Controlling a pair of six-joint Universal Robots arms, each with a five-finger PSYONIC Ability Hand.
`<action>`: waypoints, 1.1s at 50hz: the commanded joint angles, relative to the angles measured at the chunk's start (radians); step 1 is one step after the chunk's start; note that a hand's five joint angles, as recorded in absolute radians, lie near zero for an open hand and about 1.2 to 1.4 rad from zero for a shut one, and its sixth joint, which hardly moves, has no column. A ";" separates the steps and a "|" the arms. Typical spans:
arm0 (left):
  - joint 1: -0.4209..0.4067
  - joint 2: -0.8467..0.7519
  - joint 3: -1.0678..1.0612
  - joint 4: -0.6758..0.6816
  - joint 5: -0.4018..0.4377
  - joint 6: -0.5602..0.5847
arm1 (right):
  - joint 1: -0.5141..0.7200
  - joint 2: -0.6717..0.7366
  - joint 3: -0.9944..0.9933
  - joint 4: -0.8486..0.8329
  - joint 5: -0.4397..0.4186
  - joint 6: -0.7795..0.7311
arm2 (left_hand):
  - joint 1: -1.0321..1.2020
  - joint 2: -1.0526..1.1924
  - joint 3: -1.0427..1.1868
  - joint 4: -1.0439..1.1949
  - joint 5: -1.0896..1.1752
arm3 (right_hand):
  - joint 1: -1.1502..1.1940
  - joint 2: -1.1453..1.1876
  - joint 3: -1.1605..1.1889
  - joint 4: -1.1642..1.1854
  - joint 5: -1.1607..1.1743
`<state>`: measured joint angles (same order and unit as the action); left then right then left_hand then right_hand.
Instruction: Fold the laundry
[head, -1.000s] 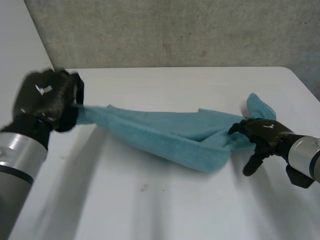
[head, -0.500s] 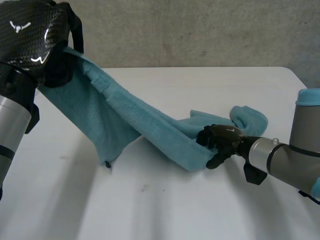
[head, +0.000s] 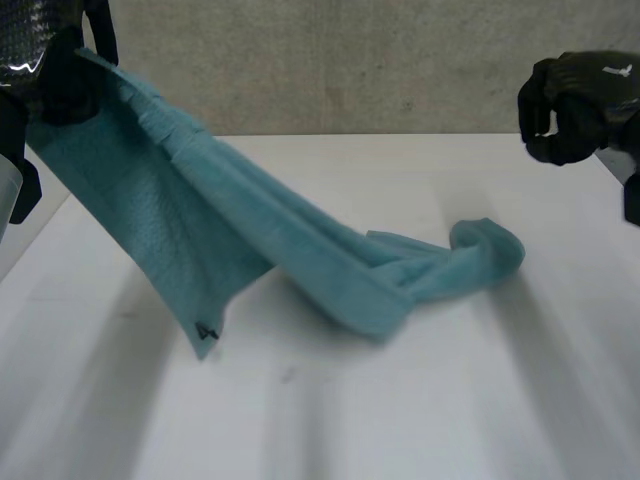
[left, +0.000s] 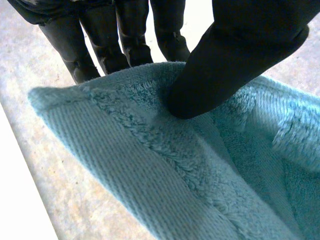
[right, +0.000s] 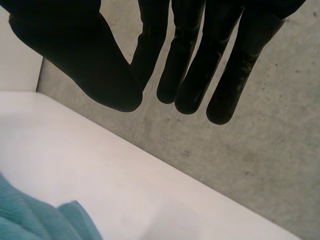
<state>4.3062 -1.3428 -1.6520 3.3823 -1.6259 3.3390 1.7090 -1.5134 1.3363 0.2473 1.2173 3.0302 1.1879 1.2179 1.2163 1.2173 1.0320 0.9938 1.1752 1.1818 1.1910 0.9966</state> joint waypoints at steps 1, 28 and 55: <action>0.030 -0.083 -0.044 0.000 0.006 -0.033 | 0.001 0.076 -0.075 0.119 -0.035 -0.163 | 0.208 0.178 0.180 0.179 0.190 | 0.403 0.221 0.214 0.205 0.225; -0.043 0.028 -0.003 -0.012 0.003 -0.047 | 0.291 0.341 0.270 -0.230 -0.041 0.311 | 0.208 0.178 0.180 0.179 0.190 | -0.339 -0.521 -0.527 -0.536 -0.517; -0.002 0.022 -0.028 -0.021 0.006 -0.042 | 0.250 0.195 0.199 -0.264 0.105 0.213 | 0.208 0.178 0.180 0.179 0.190 | 0.403 0.221 0.214 0.205 0.225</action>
<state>4.2714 -1.3114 -1.6650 3.3614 -1.6236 3.2954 2.0905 -1.1031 1.5352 -0.0617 1.2538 3.3340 1.1900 1.2182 1.2163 1.2173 1.0330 0.9749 1.1802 1.1822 1.1874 0.9768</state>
